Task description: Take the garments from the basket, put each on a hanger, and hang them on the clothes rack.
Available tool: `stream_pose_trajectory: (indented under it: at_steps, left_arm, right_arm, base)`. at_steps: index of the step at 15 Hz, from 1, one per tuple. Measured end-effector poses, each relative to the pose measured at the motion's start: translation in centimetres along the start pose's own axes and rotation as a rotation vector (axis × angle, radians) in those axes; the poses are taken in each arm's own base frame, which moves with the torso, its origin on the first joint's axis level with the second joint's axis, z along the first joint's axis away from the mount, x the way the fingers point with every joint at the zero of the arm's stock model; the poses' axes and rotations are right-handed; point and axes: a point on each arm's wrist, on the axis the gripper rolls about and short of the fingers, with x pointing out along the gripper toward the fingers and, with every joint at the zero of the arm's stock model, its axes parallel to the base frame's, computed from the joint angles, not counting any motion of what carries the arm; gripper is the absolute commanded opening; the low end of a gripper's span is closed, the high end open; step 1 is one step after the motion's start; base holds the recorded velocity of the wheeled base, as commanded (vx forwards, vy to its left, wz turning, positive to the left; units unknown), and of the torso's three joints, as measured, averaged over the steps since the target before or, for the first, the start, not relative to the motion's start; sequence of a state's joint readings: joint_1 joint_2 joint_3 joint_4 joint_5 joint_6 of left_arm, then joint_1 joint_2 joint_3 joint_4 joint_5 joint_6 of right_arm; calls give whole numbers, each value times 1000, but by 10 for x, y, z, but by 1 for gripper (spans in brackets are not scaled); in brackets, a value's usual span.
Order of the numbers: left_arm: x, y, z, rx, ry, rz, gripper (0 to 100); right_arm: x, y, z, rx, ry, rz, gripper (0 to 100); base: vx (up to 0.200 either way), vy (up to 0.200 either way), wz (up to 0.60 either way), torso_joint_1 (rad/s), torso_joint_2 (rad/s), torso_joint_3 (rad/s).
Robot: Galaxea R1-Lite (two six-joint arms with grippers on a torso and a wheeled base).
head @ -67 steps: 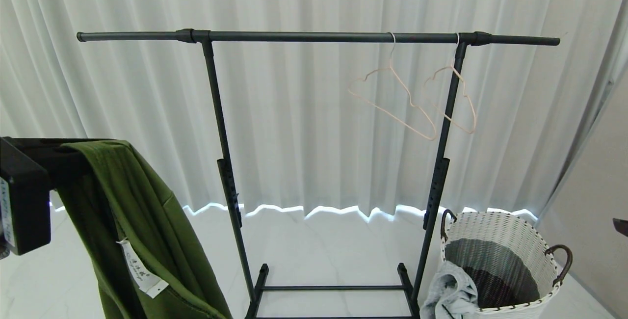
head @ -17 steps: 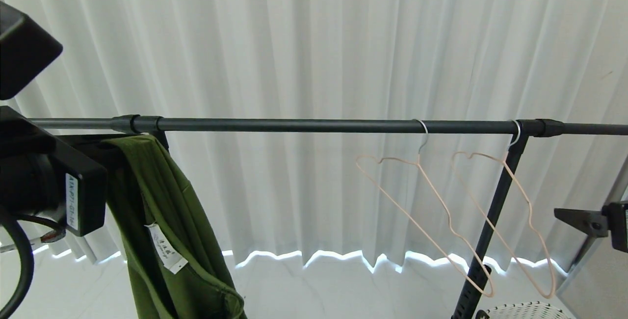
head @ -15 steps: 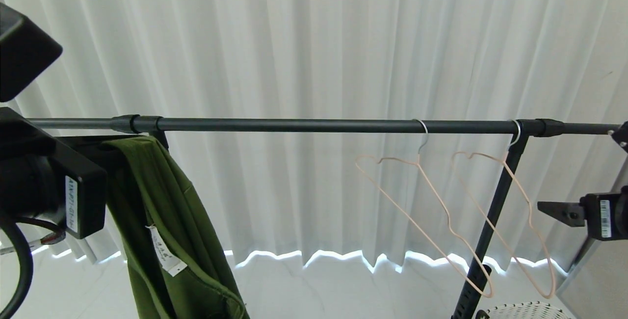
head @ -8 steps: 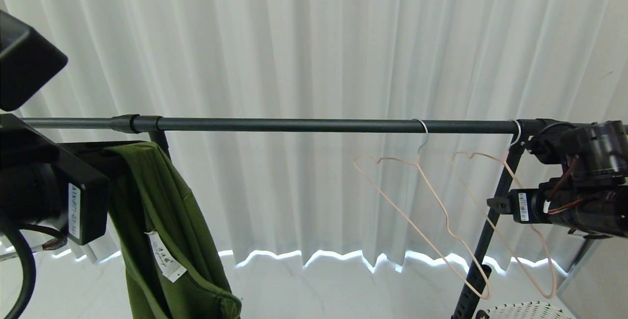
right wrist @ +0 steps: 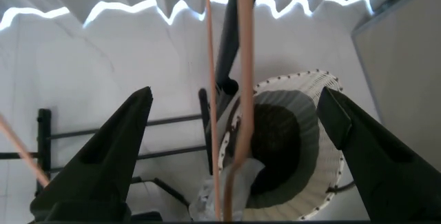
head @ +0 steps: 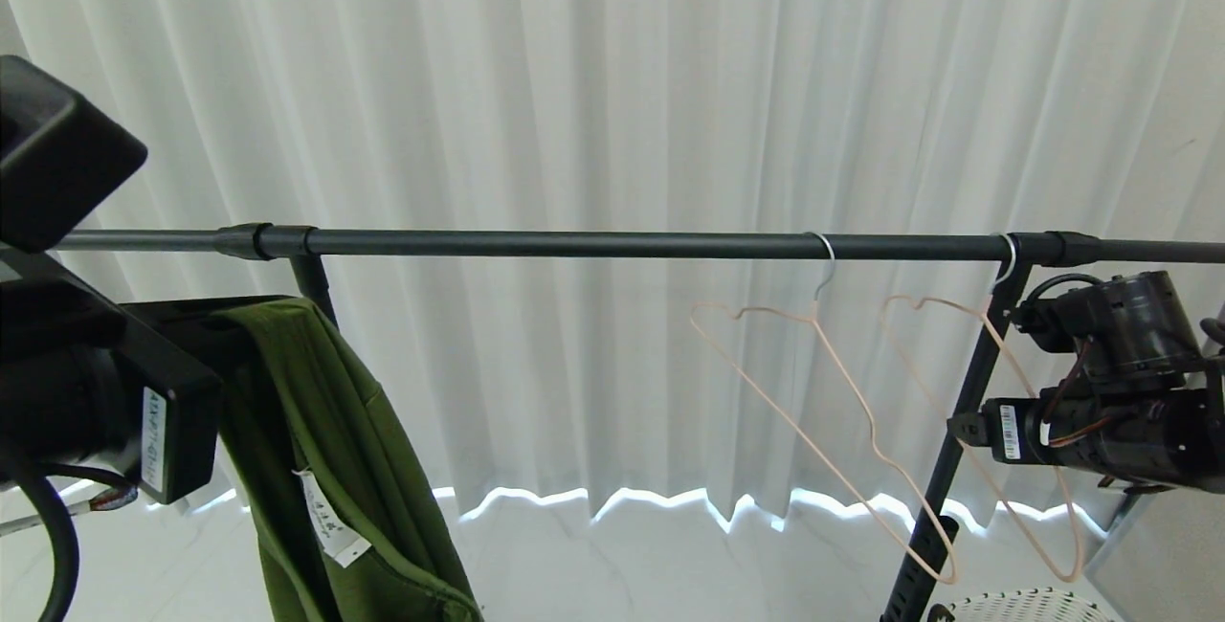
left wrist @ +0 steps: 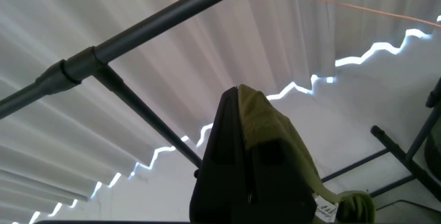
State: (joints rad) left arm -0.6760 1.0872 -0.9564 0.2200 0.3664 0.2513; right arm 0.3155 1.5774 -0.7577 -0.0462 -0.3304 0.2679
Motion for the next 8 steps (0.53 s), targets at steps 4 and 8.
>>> stream_pose_trajectory:
  at_steps: [4, 8]
  left_arm:
    - [-1, 0, 0, -1, -3, 1, 0]
    - [-2, 1, 0, -2, -6, 1, 0]
  right_arm:
    - [0, -1, -1, 5, -13, 2, 100]
    - [-1, -1, 0, 7, -17, 6, 0]
  base:
    - [0, 0, 0, 0, 0, 0]
    - [0, 0, 0, 0, 0, 0]
